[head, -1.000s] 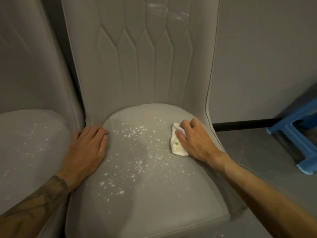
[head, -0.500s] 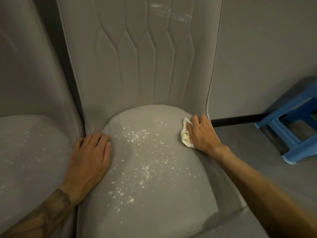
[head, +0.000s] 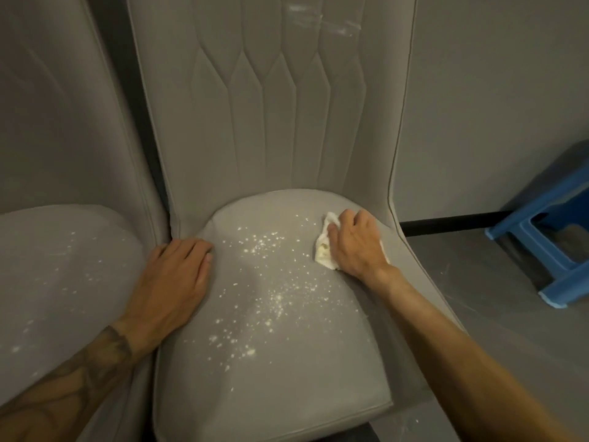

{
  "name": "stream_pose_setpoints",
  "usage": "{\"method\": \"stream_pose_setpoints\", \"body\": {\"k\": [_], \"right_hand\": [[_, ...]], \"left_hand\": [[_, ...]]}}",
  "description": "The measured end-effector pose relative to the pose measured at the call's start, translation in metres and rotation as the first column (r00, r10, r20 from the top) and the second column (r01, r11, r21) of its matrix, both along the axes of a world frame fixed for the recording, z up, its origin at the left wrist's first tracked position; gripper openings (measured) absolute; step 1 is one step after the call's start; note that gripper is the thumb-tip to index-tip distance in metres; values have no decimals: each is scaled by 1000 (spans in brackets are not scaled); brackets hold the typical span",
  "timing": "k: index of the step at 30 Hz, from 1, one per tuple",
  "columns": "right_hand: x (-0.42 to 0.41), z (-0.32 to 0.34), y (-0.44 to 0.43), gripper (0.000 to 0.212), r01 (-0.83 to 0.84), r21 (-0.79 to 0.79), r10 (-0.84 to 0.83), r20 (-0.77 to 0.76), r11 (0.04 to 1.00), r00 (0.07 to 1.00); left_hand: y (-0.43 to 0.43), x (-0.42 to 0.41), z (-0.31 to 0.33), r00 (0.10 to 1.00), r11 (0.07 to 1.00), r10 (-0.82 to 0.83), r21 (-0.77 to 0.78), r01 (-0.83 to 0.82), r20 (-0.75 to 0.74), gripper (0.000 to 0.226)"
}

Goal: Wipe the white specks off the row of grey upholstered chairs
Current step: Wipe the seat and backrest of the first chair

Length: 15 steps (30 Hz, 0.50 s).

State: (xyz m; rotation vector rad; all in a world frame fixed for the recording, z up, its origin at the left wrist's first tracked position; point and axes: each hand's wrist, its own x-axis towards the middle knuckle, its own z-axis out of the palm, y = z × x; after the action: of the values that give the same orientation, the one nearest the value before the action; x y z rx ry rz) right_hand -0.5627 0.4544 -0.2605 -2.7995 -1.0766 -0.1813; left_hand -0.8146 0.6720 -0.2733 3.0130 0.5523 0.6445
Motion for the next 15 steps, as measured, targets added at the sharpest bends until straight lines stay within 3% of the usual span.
{"method": "stream_pose_setpoints", "body": {"k": [3,5,7,9,11,13,15], "right_hand": [[-5,-7,-3,32,-200,85,206,-65,976,976],[19,-4,-9,32,-131,-2,130,-49,991,990],[36,1,-5,35,53,-66,-54,-5,996,999],[28,3,13,38,110,-123,-103,62,986,993],[4,-2,30,38,-35,-101,42,70,994,997],[-16,-7,30,32,-236,25,235,49,971,971],[-10,-6,20,29,-282,93,283,10,955,959]], "left_hand": [[12,-6,1,997,998,-65,-11,64,-46,35],[18,-13,2,993,994,-101,-51,98,-62,42],[18,-18,2,991,991,-117,-79,112,-62,49],[15,-21,2,992,989,-116,-96,111,-42,50],[11,-21,1,993,988,-116,-103,114,-16,49],[13,-23,-1,993,986,-121,-120,120,-5,48],[16,-23,-4,992,987,-123,-104,123,8,44]]}}
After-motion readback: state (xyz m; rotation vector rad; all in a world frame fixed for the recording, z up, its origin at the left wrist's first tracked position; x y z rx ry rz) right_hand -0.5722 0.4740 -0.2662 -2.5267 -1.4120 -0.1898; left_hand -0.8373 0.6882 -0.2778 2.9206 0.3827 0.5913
